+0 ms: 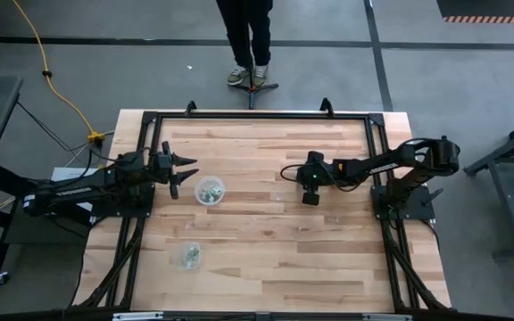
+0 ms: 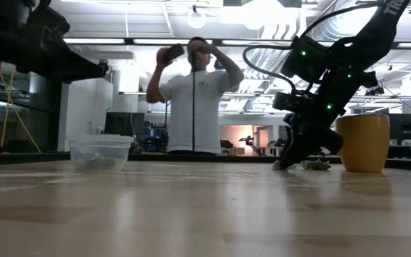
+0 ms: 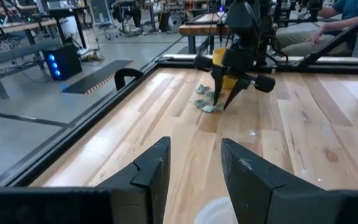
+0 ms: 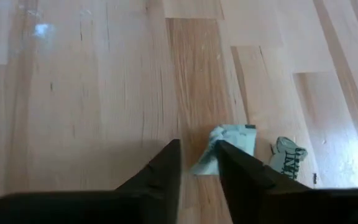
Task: Pick and place Stevia / Truvia into bins
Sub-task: Put the stevia packet in the top transparent container
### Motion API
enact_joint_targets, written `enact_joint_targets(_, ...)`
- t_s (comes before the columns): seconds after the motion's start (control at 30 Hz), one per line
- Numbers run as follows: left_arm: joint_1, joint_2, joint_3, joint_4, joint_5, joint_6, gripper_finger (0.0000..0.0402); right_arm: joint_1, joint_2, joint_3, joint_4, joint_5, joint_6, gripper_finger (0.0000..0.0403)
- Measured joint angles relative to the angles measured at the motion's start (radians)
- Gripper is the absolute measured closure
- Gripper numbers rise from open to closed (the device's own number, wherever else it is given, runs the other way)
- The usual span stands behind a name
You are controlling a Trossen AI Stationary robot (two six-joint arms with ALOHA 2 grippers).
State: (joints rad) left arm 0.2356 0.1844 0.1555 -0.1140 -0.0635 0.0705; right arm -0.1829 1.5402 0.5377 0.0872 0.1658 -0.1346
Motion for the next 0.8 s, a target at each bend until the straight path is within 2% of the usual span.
enact_joint_targets(0.17, 0.0, 0.0, 0.0, -0.017, -0.001, -0.014, 0.0225, 0.0, 0.0, 0.0, 0.001, 0.0, 0.0, 0.0381)
enact_joint_targets(0.23, 0.0, 0.0, 0.0, -0.018, -0.001, -0.015, 0.0224, 0.0, 0.0, 0.0, 0.018, -0.002, -0.002, 0.0397)
enact_joint_targets(0.4, 0.0, 0.0, 0.0, -0.017, -0.008, -0.016, 0.0225, 0.015, -0.001, 0.0, 0.173, -0.071, -0.028, 0.0397)
enact_joint_targets(0.57, 0.0, 0.0, 0.0, -0.017, -0.021, -0.023, 0.0224, 0.033, -0.002, 0.0, 0.497, -0.279, -0.05, 0.04)
enact_joint_targets(0.63, 0.0, 0.0, 0.0, -0.016, -0.021, -0.023, 0.0224, 0.035, -0.002, 0.0, 0.595, -0.324, -0.049, 0.0401)
enact_joint_targets(0.8, 0.0, 0.0, 0.0, -0.016, -0.022, -0.024, 0.0224, 0.047, 0.024, 0.067, 0.621, -0.352, -0.054, 0.0402)
